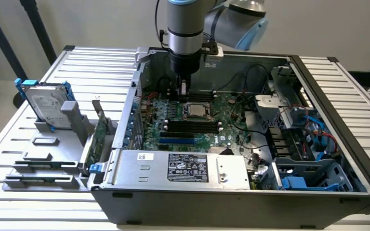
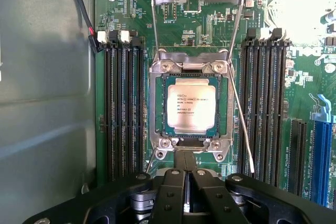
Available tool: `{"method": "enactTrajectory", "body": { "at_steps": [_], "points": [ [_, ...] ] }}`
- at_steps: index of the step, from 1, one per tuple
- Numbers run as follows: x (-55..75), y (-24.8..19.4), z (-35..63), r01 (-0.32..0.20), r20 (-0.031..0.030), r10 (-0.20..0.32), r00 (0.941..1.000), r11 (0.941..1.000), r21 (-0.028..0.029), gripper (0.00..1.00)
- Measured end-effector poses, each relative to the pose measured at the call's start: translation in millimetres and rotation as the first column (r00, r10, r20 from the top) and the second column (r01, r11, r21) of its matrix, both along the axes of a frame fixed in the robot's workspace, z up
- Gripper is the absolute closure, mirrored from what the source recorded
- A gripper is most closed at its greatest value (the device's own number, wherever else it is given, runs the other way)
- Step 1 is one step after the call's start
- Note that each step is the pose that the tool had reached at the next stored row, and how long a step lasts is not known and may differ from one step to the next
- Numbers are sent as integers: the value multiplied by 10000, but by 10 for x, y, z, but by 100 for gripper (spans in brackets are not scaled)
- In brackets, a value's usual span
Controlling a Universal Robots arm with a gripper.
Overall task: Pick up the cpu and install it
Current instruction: 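Close the cpu cover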
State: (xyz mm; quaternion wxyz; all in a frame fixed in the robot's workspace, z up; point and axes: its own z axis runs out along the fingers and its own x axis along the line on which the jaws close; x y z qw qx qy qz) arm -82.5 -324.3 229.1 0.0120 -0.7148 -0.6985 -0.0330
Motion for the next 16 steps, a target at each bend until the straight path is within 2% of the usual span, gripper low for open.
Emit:
{"method": "enactTrajectory", "body": {
  "at_steps": [5,7,12,16],
  "points": [
    [3,0,0,-1,-1,1,10000,10000,0,89],
    [35,-1,4,0,0,0,10000,10000,24,89],
    [233,-14,38,-13,0,13,10000,9999,127,89],
    [412,-27,90,-17,-1,17,10000,9999,166,89]
  ]
}}
